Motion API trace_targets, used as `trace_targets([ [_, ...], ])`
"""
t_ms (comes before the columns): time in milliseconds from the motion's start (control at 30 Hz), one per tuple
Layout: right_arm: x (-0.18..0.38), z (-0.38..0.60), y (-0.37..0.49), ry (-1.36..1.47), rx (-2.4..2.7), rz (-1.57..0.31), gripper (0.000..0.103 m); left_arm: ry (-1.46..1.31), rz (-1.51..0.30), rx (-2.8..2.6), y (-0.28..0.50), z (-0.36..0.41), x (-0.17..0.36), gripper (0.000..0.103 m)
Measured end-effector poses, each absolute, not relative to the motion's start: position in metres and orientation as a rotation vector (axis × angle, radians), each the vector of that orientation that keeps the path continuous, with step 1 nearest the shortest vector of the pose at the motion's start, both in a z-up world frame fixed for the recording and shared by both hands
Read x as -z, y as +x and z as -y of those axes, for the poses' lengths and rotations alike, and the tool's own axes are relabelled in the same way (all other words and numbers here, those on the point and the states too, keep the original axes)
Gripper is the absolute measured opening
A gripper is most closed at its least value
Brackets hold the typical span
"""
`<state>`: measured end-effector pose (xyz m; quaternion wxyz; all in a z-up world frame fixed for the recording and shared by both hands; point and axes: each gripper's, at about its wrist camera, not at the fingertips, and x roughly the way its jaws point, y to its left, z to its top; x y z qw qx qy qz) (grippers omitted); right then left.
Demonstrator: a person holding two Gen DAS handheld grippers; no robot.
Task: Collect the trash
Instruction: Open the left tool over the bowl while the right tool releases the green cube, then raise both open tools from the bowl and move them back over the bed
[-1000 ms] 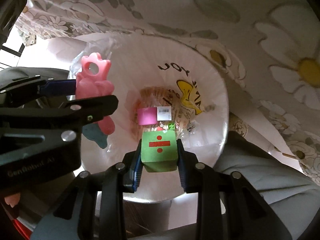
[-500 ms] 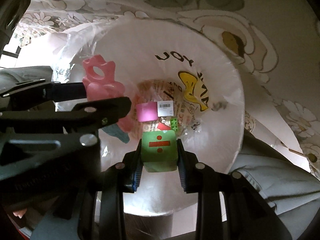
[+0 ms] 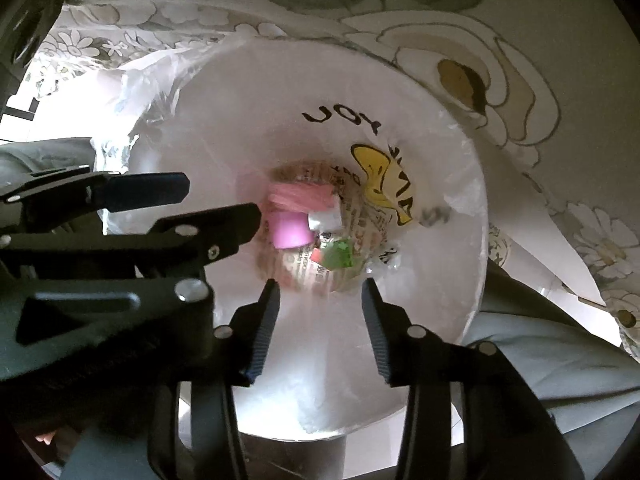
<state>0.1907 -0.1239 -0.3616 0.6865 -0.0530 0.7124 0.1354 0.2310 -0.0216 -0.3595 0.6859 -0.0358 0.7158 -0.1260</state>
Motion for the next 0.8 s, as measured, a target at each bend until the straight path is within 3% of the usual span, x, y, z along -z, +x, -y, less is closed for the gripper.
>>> trace_targets([
  [800, 0.295, 0.119, 0.158, -0.149, -0.340, -1.468, 0.045, -0.055, -1.467, 0.263, 0.185, 0.012, 0.322, 0.055],
])
